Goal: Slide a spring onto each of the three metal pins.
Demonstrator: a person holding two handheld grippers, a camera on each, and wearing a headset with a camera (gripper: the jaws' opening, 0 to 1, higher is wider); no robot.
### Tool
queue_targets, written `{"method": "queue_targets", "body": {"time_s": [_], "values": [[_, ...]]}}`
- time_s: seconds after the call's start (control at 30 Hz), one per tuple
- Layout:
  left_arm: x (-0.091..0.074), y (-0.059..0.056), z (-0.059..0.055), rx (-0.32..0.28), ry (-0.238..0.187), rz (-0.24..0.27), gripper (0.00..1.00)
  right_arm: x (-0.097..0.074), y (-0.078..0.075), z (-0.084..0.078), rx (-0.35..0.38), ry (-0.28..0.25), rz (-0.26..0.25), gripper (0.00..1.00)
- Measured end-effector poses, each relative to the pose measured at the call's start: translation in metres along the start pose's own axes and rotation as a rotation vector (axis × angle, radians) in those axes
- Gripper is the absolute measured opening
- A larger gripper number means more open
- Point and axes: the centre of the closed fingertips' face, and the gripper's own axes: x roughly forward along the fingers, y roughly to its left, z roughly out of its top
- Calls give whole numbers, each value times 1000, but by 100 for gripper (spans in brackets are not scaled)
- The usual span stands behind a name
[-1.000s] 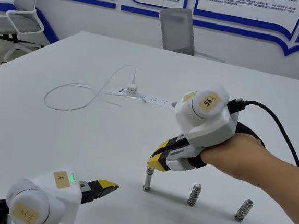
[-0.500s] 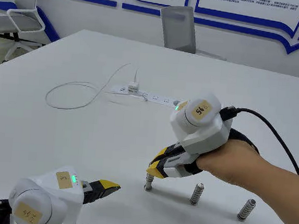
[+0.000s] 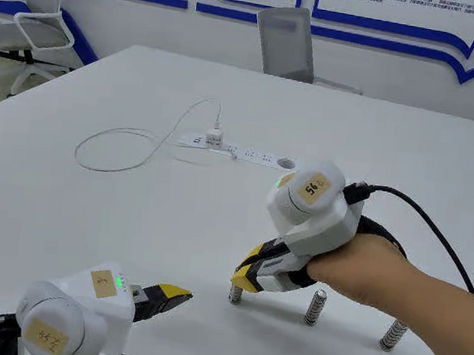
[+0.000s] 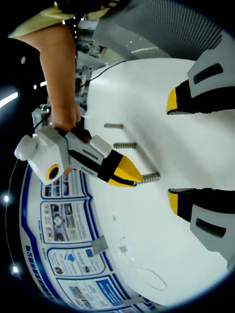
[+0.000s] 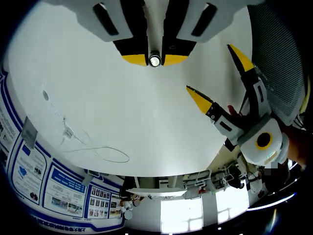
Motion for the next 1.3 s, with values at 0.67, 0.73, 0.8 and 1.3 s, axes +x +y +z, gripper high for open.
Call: {"method": "queue_targets", "body": {"time_s": [0.67,0.73,0.8,1.3], "values": [[-1,0,3,2,-4,4,62,0,0,-3,-14,-3,-11,19],[0,1,4,3,-5,5,62,-3,-1,-4,-6,-10,-13,20],[0,2,4,3,-6,7,62,-6,-2,-4,-3,-17,-20,21],[-2,4,10,8,-12,15,63,-35,-7,-11,13,-61,-64,27]]}}
